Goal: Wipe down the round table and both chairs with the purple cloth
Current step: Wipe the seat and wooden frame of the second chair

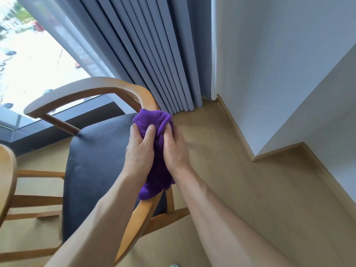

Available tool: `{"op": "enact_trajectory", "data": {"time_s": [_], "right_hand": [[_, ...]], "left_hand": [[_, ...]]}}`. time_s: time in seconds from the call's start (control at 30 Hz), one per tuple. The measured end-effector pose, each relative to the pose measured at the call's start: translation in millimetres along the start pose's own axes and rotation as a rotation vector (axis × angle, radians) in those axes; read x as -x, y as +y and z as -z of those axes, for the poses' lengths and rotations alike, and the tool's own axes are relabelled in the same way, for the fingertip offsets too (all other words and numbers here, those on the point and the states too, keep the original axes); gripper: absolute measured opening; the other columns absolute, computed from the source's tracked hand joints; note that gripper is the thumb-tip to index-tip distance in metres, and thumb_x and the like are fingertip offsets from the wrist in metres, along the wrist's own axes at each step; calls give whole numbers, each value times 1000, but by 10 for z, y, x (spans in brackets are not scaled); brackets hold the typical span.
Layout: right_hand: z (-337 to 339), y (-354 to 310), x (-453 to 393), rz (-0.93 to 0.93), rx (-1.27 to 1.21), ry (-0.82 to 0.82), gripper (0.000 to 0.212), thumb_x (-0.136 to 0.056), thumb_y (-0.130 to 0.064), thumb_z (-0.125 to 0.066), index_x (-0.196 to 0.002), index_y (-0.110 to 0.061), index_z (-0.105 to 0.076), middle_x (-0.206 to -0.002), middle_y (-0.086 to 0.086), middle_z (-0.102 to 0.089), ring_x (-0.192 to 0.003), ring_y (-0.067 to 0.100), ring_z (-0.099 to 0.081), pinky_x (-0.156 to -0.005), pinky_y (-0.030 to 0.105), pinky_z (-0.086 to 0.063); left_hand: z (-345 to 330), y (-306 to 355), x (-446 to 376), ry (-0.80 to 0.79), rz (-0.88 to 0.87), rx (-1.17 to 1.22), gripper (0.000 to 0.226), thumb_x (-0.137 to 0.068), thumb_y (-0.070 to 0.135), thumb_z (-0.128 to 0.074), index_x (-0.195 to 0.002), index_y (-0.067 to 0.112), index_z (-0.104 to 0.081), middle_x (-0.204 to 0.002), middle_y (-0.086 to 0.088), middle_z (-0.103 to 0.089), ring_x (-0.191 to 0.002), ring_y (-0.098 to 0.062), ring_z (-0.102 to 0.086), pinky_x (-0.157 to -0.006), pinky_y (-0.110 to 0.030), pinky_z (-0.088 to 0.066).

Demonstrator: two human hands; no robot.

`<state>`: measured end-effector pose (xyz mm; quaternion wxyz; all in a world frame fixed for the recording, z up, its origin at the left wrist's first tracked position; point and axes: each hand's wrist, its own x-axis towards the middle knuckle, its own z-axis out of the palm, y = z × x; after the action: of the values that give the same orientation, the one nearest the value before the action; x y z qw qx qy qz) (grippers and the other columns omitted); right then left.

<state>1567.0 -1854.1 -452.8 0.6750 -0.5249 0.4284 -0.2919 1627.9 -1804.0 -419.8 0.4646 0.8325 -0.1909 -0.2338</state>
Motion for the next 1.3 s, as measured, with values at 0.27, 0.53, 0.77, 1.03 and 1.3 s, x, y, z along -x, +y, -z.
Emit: {"op": "enact_trajectory", "data": {"time_s": [0.27,0.53,0.77,1.03,1.3], "right_hand": [[-65,171,412,-11,-71,84,47,-91,-52,-38,-127,-26,-54,-123,-10,-55,-108,-6,-52,-84,-2,-37],[-111,285,738,-55,-15,136,31,-102,-25,-47,-131,-14,-51,-125,-1,-52,-109,-6,-48,-87,0,-35],[-291,375,1217,-88,45,90,41,-101,-21,-49,-141,-14,-44,-136,0,-48,-120,-5,-46,-100,10,-38],[-111,-80,544,47,88,-44,34,-103,-35,-37,-131,-26,-54,-129,-7,-60,-121,8,-55,-106,30,-44],[-242,-357,-418,-203,48,-168,39,-103,-49,-36,-127,-28,-58,-130,4,-63,-121,24,-58,-109,46,-43]], "left_hand": [[149,-179,310,-81,-24,25,13,-97,40,-51,-107,39,-60,-102,12,-70,-101,-11,-66,-98,-47,-50],[275,-303,579,-66,7,-67,13,-102,27,-51,-106,34,-62,-97,11,-71,-92,-9,-65,-93,-45,-52],[589,-411,864,-101,25,-23,24,-92,37,-50,-111,44,-63,-104,4,-71,-98,-16,-66,-96,-47,-51],[421,-63,453,-9,-81,-76,15,-100,27,-55,-108,38,-60,-98,22,-69,-92,8,-62,-72,-3,-42],[116,333,-425,8,138,-27,40,-95,45,-46,-128,24,-57,-119,-1,-66,-109,-21,-62,-100,-39,-49]]}}
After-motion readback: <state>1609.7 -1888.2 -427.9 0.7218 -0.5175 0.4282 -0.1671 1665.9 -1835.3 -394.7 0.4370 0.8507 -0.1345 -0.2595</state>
